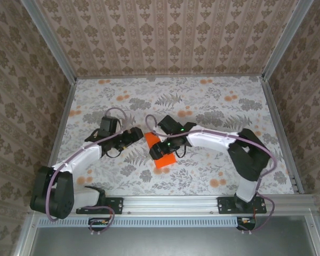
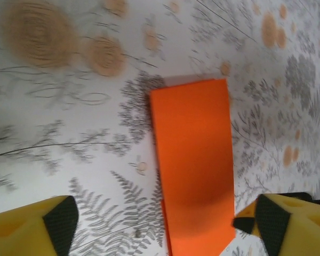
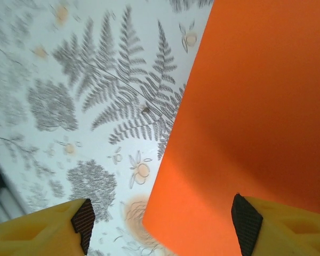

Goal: Fold a paper plane with a square sheet of paper (pick it up from the middle)
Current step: Rotate the paper at the center of the table, then third fold the triangle at the center of the table.

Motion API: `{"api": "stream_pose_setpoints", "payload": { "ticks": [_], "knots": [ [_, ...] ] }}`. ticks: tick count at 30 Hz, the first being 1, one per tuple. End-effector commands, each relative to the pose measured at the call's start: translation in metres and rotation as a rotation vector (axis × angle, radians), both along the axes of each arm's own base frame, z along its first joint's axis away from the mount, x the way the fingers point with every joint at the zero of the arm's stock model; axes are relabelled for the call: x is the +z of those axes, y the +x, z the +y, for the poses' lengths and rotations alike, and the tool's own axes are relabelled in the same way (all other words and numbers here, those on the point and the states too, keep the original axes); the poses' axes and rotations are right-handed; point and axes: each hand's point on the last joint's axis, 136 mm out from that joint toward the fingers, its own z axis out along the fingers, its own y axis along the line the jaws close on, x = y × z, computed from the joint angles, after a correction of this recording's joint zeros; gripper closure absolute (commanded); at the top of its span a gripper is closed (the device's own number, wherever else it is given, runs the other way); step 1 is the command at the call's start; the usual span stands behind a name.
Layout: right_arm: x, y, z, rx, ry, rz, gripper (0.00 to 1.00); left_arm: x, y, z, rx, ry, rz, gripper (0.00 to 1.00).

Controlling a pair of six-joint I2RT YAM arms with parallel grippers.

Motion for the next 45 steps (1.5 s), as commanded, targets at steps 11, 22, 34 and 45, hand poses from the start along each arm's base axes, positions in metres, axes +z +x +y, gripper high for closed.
{"api": "stream_pose_setpoints", "payload": {
  "ticks": [11,22,34,45],
  "knots": [
    [-0.024,0.002,-0.059,-0.423,0.099,0.210,0.28,-0.014,-0.001,-0.089,-0.169,-0.121,0.029,0.53],
    [-0.048,-0.017,-0.049,-0.350,0.114,0.334,0.34,-0.023,-0.002,-0.090,-0.169,-0.098,0.046,0.54],
    [-0.036,-0.033,-0.047,-0.358,0.196,0.406,0.45,-0.036,-0.004,-0.088,-0.167,-0.077,0.072,0.56],
    [-0.027,-0.027,-0.052,-0.428,0.216,0.391,0.57,-0.048,-0.005,-0.091,-0.173,-0.074,0.101,0.56]
  ]
}}
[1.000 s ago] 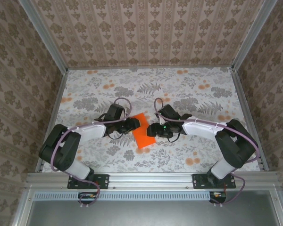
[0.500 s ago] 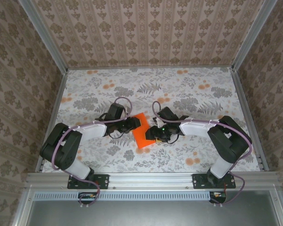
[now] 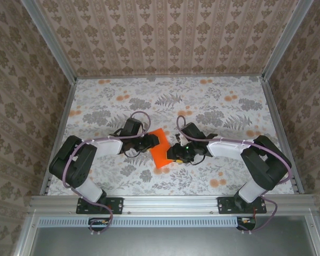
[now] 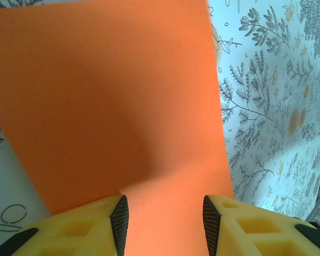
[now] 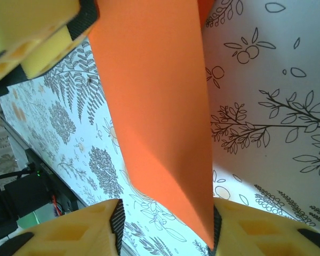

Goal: Fold a paper plane with a square sheet of paper (pick it up from the middle)
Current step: Third fold the triangle at the center of the table.

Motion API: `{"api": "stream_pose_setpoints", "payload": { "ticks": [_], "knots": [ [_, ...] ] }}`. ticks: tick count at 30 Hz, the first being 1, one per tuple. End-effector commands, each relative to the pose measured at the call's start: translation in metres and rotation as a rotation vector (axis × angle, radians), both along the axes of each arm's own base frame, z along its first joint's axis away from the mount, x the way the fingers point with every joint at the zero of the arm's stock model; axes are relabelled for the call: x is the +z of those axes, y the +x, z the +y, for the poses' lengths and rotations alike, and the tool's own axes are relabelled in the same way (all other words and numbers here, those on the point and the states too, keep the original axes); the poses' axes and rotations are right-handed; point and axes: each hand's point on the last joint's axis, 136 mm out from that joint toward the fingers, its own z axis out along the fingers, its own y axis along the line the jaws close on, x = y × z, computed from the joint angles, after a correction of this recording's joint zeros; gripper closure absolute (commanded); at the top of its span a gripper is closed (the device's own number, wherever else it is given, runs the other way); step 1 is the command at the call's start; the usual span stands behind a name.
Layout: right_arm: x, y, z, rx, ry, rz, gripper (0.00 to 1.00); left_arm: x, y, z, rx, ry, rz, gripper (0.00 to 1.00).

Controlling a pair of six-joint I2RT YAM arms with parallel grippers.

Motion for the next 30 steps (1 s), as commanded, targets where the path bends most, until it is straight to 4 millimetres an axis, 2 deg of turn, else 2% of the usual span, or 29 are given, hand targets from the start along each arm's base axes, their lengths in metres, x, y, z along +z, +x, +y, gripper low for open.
{"api": "stream_pose_setpoints", "payload": {
  "ticks": [1,12,24,30],
  "knots": [
    [0.006,0.004,-0.002,-0.039,0.013,-0.003,0.58,0.003,0.004,-0.008,-0.012,-0.017,-0.005,0.56],
    [0.000,0.010,-0.008,-0.091,-0.019,0.016,0.76,-0.014,-0.001,-0.003,-0.004,0.020,0.038,0.57],
    [0.000,0.015,-0.009,-0.112,-0.032,0.005,0.78,-0.015,-0.003,-0.001,-0.007,0.025,0.040,0.58],
    [0.003,0.015,-0.006,-0.109,-0.013,0.008,0.91,-0.014,-0.002,-0.002,-0.008,0.023,0.037,0.58]
  ]
}}
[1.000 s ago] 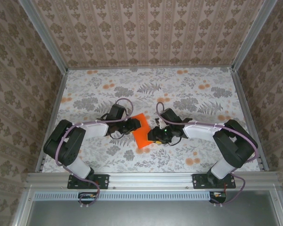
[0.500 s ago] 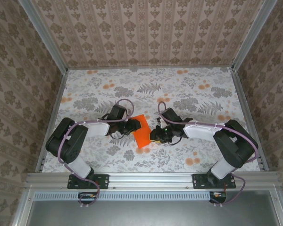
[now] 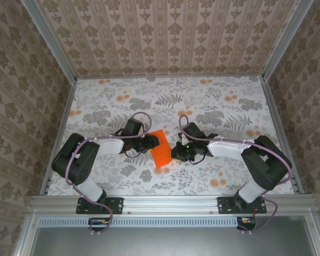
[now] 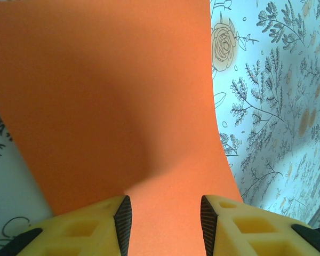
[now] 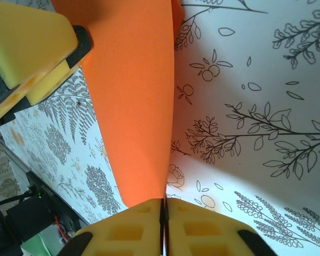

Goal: Fold a paper plane with a square sheet of paper (pick it up from the middle)
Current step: Third fold the triangle at the center of the table.

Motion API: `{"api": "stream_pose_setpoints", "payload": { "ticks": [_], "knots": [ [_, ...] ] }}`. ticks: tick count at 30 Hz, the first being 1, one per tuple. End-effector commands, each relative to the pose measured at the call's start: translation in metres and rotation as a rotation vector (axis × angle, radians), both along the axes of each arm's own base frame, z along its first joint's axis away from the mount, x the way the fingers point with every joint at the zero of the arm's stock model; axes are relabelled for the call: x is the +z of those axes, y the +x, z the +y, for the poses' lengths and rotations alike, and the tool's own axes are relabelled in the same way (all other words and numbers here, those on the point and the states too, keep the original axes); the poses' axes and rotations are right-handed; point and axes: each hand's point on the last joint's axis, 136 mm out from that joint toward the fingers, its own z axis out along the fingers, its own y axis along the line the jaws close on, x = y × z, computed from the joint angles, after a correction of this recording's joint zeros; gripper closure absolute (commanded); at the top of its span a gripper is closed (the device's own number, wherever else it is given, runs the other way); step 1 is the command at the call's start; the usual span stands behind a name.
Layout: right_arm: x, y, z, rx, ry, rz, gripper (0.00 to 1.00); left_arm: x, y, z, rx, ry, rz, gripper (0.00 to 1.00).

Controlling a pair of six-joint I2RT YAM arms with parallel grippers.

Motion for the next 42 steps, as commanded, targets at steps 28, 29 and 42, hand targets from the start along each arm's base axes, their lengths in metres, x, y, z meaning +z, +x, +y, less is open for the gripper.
{"api": "stream_pose_setpoints", "payload": {
  "ticks": [28,29,42],
  "knots": [
    [-0.007,0.028,0.046,-0.029,0.061,-0.018,0.93,0.016,0.032,0.044,0.118,0.060,-0.041,0.60],
    [-0.006,0.027,0.043,-0.030,0.053,-0.018,0.93,0.015,0.034,0.050,0.128,0.065,-0.040,0.61],
    [0.011,0.016,0.029,-0.021,0.009,-0.015,0.92,-0.005,0.027,0.040,0.070,0.050,0.006,0.69]
  ]
}}
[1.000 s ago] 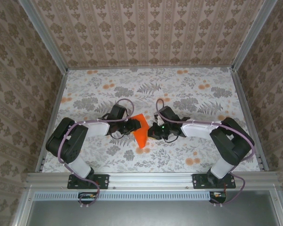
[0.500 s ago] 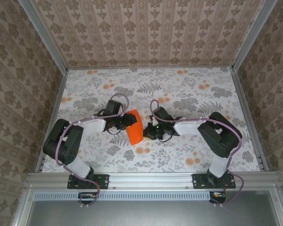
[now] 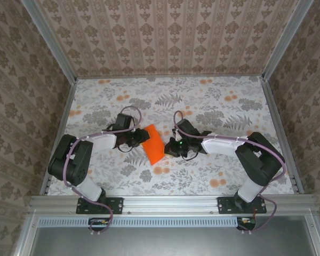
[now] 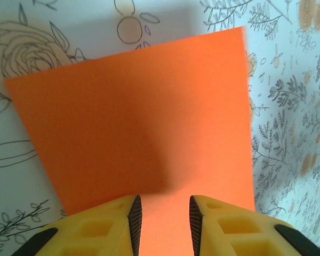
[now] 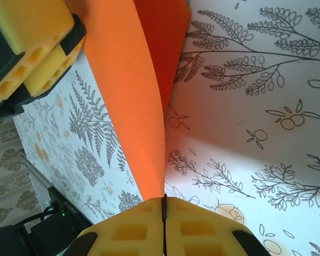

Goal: Fold a paper plane with a square sheet of paper (pick it up from the middle)
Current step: Third fold the triangle at the center of the table.

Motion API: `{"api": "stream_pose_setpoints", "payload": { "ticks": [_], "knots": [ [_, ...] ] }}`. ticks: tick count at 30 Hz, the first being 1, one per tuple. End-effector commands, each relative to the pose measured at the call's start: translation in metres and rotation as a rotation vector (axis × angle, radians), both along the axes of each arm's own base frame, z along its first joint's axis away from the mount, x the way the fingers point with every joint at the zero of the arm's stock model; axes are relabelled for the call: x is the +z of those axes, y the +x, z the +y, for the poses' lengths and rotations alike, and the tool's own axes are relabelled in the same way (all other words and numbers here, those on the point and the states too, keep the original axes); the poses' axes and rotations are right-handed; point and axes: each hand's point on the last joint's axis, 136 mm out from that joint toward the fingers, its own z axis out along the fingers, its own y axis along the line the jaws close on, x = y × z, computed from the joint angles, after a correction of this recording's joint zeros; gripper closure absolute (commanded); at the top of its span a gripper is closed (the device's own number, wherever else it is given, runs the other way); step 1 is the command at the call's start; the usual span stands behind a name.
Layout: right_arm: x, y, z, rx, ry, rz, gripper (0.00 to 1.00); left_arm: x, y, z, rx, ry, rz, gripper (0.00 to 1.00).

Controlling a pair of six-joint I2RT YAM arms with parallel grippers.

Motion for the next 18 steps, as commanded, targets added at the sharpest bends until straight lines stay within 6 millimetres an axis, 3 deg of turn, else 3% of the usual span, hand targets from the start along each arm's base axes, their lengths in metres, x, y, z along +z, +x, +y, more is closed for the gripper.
{"api": "stream_pose_setpoints", "payload": {
  "ticks": [1,8,18],
  "knots": [
    [0.001,-0.001,0.001,0.004,-0.014,0.006,0.92,-0.014,-0.009,-0.003,-0.042,0.009,0.027,0.69],
    [0.004,0.010,0.020,0.019,0.013,-0.008,0.92,-0.029,-0.015,-0.002,-0.045,0.025,0.066,0.70],
    [0.002,0.029,0.056,0.039,0.078,-0.049,0.92,-0.030,-0.016,-0.002,-0.048,0.030,0.067,0.70]
  ]
}}
